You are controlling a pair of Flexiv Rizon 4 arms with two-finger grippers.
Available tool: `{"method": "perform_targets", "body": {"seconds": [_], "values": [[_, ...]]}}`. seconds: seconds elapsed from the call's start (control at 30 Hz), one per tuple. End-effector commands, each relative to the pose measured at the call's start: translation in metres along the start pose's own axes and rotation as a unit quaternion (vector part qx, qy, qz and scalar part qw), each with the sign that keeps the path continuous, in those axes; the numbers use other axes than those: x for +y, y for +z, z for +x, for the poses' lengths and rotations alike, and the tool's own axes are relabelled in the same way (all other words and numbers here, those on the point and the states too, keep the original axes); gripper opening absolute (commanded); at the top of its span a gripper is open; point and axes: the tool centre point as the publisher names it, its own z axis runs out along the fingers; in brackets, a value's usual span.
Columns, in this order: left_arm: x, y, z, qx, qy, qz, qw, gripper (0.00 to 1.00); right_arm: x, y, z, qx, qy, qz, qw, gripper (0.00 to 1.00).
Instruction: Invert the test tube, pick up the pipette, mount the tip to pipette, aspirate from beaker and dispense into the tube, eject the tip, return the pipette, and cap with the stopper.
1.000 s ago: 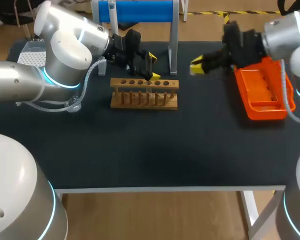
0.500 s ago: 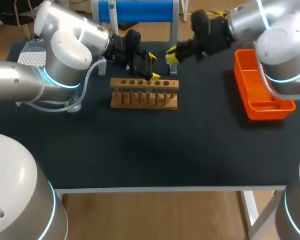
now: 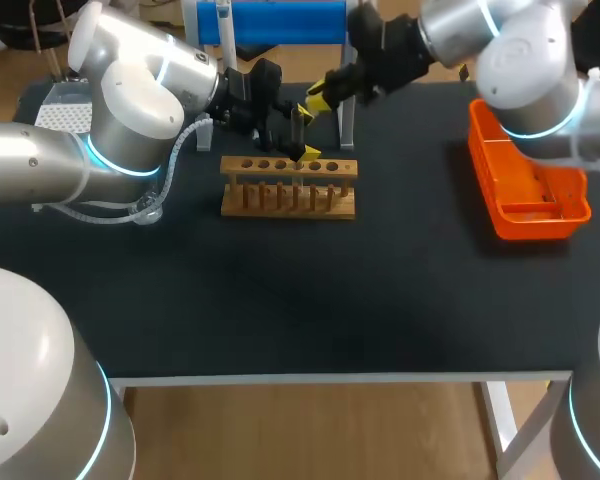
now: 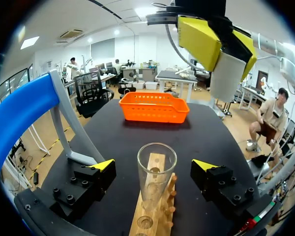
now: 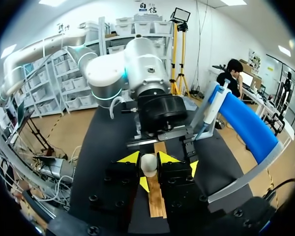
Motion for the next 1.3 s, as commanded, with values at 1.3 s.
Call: {"method": "perform_targets", "body": {"seconds": [1.3], "values": [[-0.001,0.0,-0.001,0.002,-0.001,-0.002,1.0,1.0,-0.009,0.036,-0.029,-0.001,0.021,0.029,0.999,0.0]]}}
